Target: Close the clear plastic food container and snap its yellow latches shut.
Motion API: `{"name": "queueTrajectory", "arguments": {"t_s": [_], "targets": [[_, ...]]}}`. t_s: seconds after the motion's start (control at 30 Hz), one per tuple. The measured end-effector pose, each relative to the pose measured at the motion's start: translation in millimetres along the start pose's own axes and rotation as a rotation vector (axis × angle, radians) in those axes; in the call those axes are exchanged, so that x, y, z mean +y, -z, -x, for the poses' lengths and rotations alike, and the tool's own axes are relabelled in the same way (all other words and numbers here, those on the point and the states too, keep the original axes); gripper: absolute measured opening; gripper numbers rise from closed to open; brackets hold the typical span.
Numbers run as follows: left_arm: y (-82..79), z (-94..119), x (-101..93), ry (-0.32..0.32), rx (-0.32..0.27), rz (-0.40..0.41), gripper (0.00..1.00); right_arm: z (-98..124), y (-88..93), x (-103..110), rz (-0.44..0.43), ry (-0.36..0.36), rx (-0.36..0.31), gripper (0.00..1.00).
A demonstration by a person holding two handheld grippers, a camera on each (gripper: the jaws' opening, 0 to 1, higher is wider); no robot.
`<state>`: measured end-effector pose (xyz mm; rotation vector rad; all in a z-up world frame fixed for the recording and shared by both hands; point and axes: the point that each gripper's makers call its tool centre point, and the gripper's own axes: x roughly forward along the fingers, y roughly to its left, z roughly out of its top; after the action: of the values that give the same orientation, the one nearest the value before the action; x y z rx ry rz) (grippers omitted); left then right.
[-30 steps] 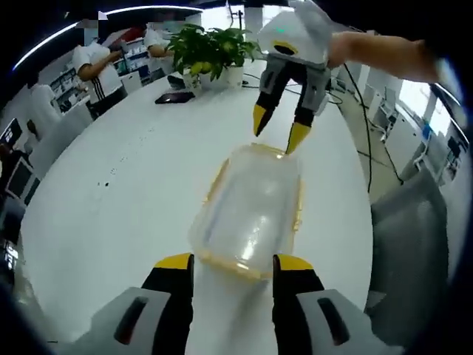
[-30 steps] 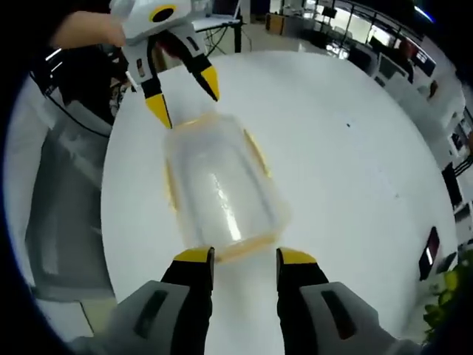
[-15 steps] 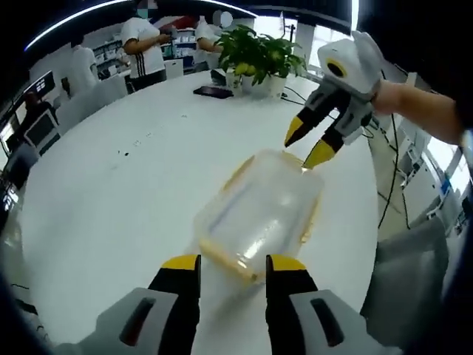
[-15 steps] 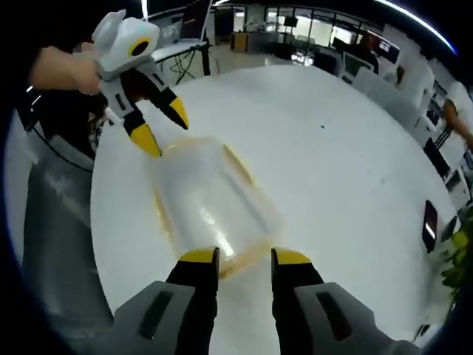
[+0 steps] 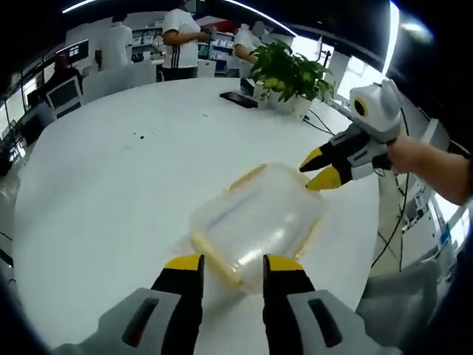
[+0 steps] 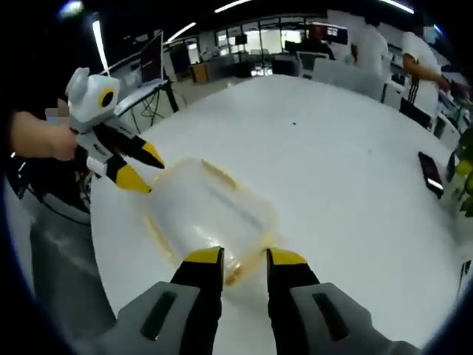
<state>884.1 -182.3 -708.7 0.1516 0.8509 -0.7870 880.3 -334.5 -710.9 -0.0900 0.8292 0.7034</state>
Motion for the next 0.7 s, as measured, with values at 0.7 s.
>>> {"name": "queueTrajectory", "arguments": {"t_s": [0.7], "targets": [[4.9, -3.4, 0.7, -0.019, -0.004, 0.067, 0.22, 2.0, 4.7, 2.6, -0.128, -0.016, -0.035, 0.19]]}}
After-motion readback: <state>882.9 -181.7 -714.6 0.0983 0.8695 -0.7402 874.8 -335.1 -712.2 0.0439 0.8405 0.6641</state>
